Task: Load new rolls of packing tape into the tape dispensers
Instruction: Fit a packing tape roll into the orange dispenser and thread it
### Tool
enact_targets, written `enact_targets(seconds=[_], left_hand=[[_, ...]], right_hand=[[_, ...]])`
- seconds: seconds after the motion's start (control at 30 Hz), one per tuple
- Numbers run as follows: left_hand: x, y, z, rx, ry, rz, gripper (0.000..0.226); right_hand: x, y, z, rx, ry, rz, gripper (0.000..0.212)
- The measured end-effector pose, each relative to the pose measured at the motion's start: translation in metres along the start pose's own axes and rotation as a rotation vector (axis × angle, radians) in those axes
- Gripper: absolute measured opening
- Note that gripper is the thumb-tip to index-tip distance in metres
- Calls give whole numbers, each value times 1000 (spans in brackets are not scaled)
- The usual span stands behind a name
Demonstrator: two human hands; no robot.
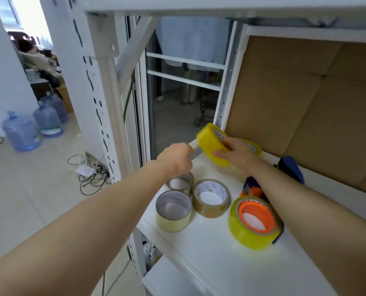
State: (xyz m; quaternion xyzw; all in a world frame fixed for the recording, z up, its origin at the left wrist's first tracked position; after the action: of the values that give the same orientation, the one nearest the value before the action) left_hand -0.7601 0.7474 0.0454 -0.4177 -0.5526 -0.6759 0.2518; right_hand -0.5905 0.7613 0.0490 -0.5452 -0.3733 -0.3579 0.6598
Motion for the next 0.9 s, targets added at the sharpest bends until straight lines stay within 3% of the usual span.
enact_targets(seconds=[0.07, 0.2, 0.27, 0.37, 0.57, 0.7, 0.8, 0.9], left_hand=[[2, 12, -5, -56, -4, -11, 13], [-5, 46, -24, -224, -62, -63, 22], [-16, 63, -36, -288, -104, -97, 16], [-39, 97, -62, -363, -174, -174, 25], [-99, 186, -130, -587, -349, -156, 7], [-133, 255, -184, -675, -443, -220, 31], [-157, 300, -230, -769, -500, -176, 17], [-186, 347, -272, -833, -549, -165, 26]], right_hand=[[20, -6, -21, -57, 63, 101, 20], [56, -8, -84, -270, 302, 286, 31], [72, 1, -125, -429, 474, 257, 31], [92, 17, -199, -649, 690, 241, 47], [116, 29, -357, -962, 854, 264, 58], [130, 41, -453, -1092, 947, 323, 67], [138, 54, -520, -1198, 1011, 404, 48], [148, 72, -585, -1253, 1076, 491, 56]])
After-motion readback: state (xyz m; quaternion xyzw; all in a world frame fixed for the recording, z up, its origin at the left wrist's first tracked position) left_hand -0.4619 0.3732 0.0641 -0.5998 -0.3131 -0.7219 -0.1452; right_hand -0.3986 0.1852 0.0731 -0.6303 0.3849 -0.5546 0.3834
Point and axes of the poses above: each hand's wrist, its own z-axis towards the middle knuckle, its own x-axis out of the back of the hand, y = z × x, the point moved 5 cm from there along z, towards the middle knuckle, and after that the axes turned 14 degrees about -z, right-handed, at the moved point
